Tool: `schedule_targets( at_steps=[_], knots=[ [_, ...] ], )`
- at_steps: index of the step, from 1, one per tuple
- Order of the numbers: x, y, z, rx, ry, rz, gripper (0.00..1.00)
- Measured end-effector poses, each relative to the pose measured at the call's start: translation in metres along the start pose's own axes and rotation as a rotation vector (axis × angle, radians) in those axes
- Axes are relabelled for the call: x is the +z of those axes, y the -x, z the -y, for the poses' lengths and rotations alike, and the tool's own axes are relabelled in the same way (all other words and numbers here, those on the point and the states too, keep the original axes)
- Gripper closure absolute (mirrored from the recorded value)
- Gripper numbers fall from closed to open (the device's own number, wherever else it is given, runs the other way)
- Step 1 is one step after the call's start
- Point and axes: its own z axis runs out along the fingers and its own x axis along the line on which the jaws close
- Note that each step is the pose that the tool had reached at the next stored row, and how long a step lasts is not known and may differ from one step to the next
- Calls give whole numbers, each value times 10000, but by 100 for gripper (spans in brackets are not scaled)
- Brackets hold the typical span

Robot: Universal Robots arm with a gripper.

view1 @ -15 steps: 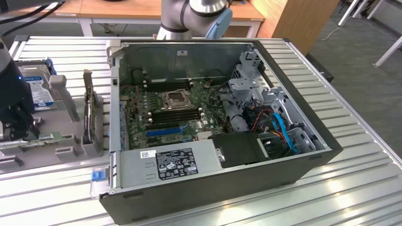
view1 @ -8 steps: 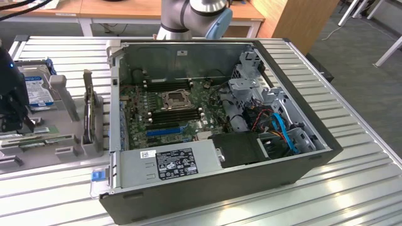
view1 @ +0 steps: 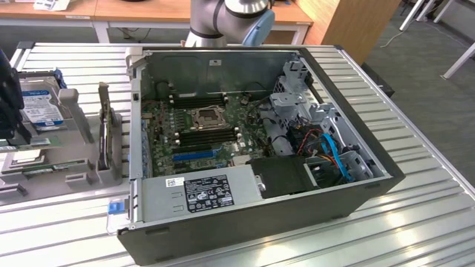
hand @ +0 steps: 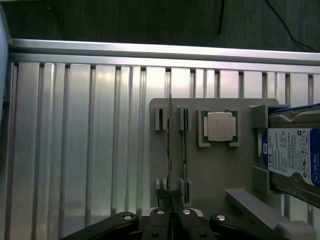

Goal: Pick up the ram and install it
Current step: 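Pick up the ram and move it above insertion slot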

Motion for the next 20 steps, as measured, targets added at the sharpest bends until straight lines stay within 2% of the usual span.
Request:
schedule_targets(
  at_steps=[12,20],
  knots=[
    [-380,14,-17,0,1,-1,89],
    [-558,21,-26,0,0,0,89]
  ],
)
